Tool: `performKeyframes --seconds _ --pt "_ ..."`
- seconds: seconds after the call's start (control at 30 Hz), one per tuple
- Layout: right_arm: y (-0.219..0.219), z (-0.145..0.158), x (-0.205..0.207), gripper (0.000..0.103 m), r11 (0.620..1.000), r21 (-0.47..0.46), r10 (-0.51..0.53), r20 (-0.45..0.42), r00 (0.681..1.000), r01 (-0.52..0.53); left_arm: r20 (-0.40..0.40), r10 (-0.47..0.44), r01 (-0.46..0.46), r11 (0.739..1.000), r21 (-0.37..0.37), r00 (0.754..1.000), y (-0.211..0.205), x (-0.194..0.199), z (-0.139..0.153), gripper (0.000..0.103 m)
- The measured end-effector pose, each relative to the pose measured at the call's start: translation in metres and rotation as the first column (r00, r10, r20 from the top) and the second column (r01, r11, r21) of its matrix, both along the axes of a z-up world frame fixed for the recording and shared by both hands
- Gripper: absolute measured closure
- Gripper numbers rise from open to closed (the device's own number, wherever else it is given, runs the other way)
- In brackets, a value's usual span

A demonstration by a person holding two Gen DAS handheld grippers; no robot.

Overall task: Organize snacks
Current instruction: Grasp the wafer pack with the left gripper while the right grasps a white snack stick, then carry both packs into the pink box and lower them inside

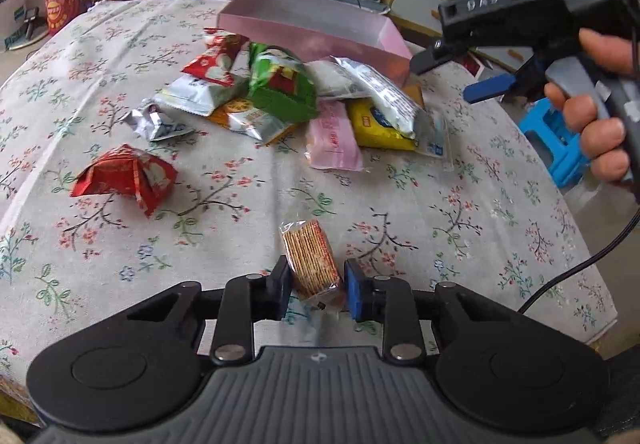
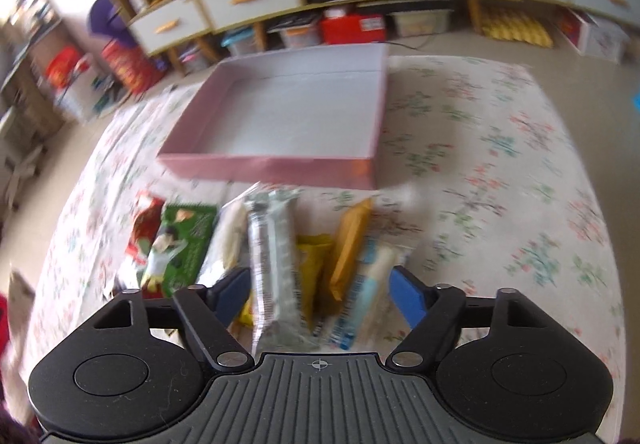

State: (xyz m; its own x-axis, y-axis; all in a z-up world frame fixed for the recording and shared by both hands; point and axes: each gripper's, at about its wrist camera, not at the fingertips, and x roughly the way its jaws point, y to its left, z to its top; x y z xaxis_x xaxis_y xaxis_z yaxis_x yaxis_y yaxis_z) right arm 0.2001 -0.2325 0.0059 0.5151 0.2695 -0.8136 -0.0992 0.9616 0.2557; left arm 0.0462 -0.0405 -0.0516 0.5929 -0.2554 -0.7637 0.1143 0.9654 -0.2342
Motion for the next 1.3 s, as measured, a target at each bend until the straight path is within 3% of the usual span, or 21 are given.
performKeyframes --seconds 0.27,0.6,0.93,1.3 --pt "0.042 -0.015 0.015 0.051 0.986 -0.092 0.138 -0.002 0.99 -0.138 0.026 0.021 -0.021 1.0 -0.013 0.999 0.01 -0.001 0.006 0.083" --pt "0.05 -0.025 0.013 0.074 0.977 -0.118 0.18 -0.012 0.984 -0.18 0.023 0.017 -0.017 1.0 -0.004 1.0 0.016 0.002 0.006 0.083" --pt "0.049 -0.013 0.004 0.078 0.982 -0.097 0.157 -0.033 0.987 -0.16 0.065 0.009 -0.008 1.0 -0.03 0.998 0.029 -0.003 0.029 0.083" --pt "0.015 0.01 -0.005 0.078 0.997 0.05 0.059 -0.046 0.997 -0.057 0.121 -0.001 -0.001 1.0 0.014 0.993 0.06 -0.002 0.058 0.083"
